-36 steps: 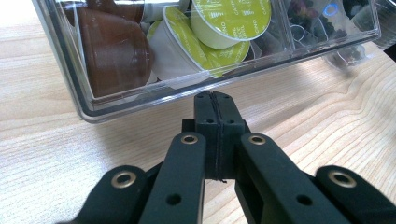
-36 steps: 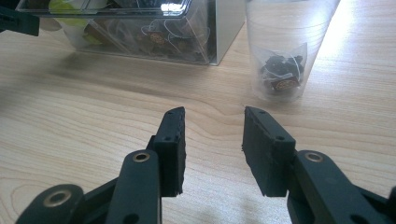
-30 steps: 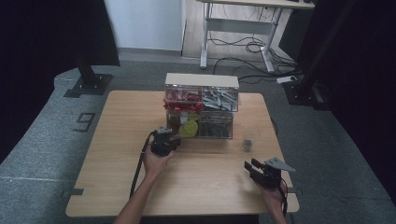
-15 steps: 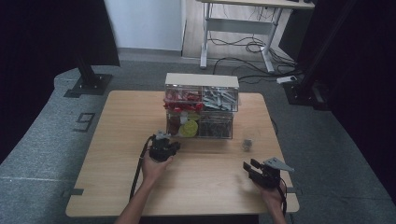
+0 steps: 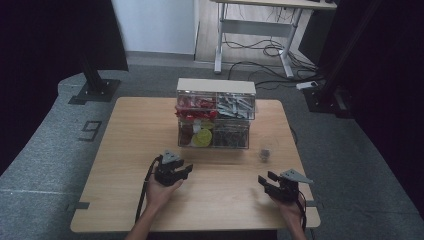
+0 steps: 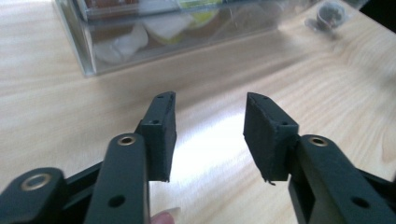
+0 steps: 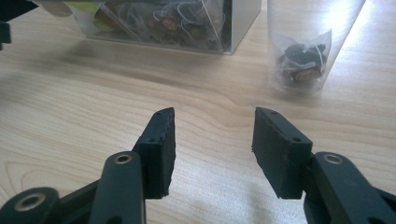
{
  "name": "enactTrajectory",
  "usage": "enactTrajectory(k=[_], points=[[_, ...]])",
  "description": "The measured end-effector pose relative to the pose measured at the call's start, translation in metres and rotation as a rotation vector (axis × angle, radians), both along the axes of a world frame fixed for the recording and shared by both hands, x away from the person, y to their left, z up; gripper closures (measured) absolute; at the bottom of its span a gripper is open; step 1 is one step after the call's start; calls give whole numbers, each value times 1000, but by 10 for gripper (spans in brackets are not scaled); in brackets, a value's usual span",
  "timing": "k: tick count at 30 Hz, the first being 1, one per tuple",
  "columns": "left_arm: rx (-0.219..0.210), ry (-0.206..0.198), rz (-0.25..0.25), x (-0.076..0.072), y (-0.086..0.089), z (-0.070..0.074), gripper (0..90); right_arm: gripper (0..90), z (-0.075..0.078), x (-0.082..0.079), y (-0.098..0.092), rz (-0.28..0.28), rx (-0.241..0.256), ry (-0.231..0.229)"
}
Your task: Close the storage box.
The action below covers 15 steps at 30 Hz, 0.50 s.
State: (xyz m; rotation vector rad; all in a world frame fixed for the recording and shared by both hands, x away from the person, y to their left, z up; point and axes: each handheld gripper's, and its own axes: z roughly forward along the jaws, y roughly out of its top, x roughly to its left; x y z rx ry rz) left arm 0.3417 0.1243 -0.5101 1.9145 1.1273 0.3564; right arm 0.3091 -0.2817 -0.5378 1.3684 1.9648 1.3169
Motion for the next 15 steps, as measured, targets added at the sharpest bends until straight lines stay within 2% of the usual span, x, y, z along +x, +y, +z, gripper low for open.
enactTrajectory(k=[6,8,11,14,15], points=[[32,-13,-14,-20,6,-9,507,458,-2,-2,1,3,-11,5],[59,-16,-25,-23,8,-11,498,451,-2,-3,1,3,-17,6],[69,-12,-35,-28,14,-15,492,447,-4,-5,-1,-2,-28,8],[80,-7,-24,-32,20,-17,483,434,-6,-7,-4,-7,-36,20],[98,-2,-20,-32,22,-18,478,432,-7,-8,-5,-11,-39,23]])
